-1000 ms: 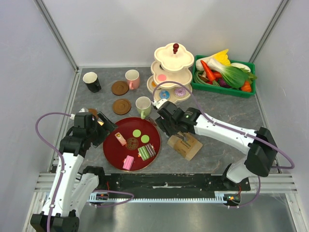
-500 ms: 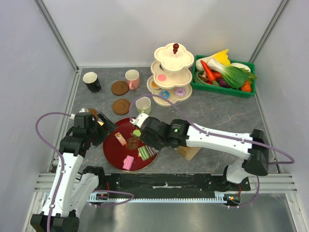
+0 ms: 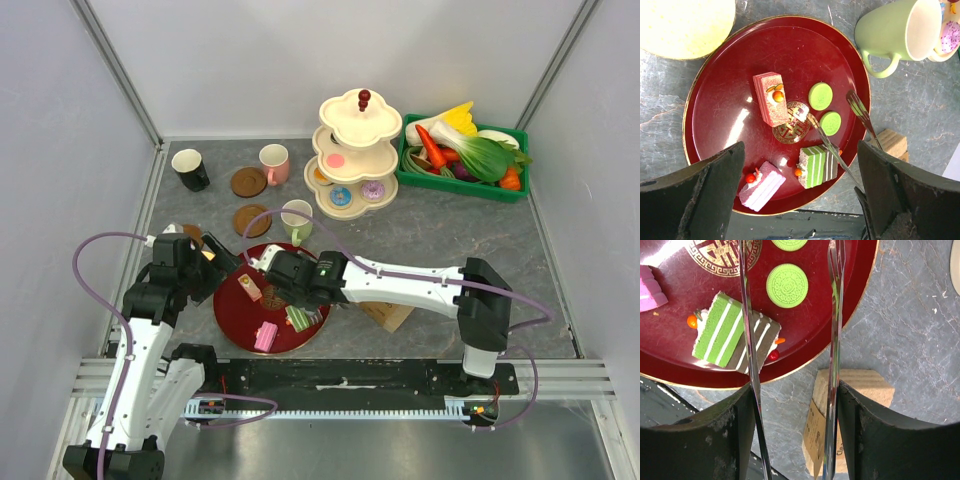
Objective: Serve the afternoon tea
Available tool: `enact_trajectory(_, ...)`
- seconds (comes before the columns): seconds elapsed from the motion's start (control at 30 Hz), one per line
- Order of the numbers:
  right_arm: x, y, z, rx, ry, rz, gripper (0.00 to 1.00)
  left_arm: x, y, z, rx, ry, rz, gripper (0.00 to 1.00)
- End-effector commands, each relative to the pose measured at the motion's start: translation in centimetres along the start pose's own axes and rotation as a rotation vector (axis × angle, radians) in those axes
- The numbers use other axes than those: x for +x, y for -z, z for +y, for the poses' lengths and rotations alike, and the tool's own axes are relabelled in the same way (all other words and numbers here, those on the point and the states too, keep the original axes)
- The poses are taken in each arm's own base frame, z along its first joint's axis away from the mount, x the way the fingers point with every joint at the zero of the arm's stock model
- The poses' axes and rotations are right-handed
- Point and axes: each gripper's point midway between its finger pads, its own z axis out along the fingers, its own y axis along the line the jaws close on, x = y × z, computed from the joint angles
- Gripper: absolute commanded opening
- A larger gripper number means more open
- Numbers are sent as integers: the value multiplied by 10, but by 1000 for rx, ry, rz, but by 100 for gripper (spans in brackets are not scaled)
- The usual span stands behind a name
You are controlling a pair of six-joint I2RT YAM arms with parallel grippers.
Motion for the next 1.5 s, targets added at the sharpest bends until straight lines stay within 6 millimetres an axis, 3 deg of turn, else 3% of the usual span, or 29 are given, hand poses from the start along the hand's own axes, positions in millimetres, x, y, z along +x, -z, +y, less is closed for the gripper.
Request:
enact_trajectory(0.0, -25, -3, 1, 9, 9, -61, 67, -9, 9, -8, 31, -40, -33, 99)
enact_trajectory(0.5, -16, -28, 1, 18, -10, 1, 61, -10, 9, -7, 23, -41, -36, 99)
enact_trajectory(0.87, -16, -27, -6, 46, 9, 8, 53, -11, 9, -7, 21, -41, -41, 99)
enact_trajectory(1.13, -27, -10, -16, 68, -16, -40, 49, -11, 11, -7, 21, -41, -45, 99)
enact_trajectory(1.47, -48, 38, -37, 88, -116, -182, 48, -12, 13, -8, 29, -43, -50, 99)
